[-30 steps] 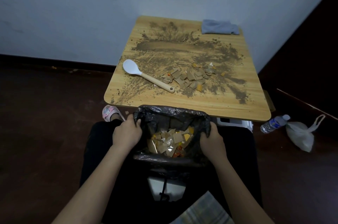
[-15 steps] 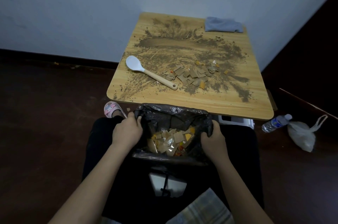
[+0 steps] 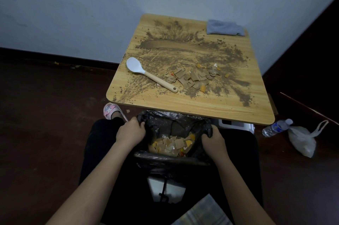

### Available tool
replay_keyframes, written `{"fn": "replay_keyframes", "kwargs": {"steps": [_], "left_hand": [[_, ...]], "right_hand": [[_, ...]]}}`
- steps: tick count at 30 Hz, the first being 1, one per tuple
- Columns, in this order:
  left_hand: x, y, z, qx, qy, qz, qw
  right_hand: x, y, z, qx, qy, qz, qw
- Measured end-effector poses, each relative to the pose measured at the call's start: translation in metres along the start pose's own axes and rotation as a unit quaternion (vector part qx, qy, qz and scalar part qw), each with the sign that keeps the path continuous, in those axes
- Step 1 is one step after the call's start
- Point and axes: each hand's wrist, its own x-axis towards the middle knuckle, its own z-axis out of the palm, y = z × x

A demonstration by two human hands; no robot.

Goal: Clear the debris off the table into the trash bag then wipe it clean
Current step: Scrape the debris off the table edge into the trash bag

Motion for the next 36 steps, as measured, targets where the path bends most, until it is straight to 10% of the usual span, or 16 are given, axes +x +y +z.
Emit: {"fn": "replay_keyframes", "kwargs": {"steps": [14,23,36], "left_hand": [[0.004,-0.002,0.014,-0.016,0.057,0.000,0.998],[0.013,0.008,0.016,-0.017,0.076,-0.026,0.997],[0.008,0.007,0.011,-0.025,0.043,-0.021,0.999]], "right_hand": [[-0.005,0.001,0.004,-0.131,0.028,-0.063,0.989],[-0.032,-0.016,0.021,-0.314,0.026,-0.478,0.820],[-0.037,-0.004,0.043,-0.460,-0.050,-0.491,0.738]]}}
